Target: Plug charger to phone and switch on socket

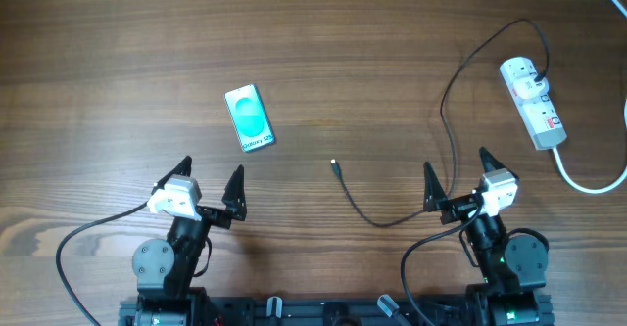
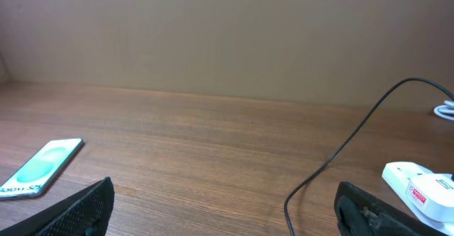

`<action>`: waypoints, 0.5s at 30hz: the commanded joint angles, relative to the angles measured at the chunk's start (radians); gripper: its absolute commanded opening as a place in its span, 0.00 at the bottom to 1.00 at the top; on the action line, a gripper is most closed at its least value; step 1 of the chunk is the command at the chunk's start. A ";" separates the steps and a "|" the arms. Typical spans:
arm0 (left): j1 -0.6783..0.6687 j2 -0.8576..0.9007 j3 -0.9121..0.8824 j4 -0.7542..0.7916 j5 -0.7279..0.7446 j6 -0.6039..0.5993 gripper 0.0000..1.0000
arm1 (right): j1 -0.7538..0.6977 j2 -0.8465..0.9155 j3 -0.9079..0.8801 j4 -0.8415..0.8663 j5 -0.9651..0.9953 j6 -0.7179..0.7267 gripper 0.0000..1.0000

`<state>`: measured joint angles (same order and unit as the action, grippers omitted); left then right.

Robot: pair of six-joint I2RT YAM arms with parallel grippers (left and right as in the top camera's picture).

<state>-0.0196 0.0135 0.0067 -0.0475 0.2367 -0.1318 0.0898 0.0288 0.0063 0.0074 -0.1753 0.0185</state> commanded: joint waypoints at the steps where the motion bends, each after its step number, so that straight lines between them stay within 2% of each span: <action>1: -0.003 -0.006 -0.001 -0.009 0.009 0.020 1.00 | -0.005 0.002 -0.001 0.003 0.017 0.008 1.00; 15: -0.003 -0.006 -0.001 -0.009 0.009 0.020 1.00 | -0.005 0.002 -0.001 0.003 0.017 0.008 1.00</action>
<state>-0.0196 0.0135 0.0067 -0.0475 0.2367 -0.1318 0.0898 0.0288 0.0063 0.0074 -0.1753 0.0185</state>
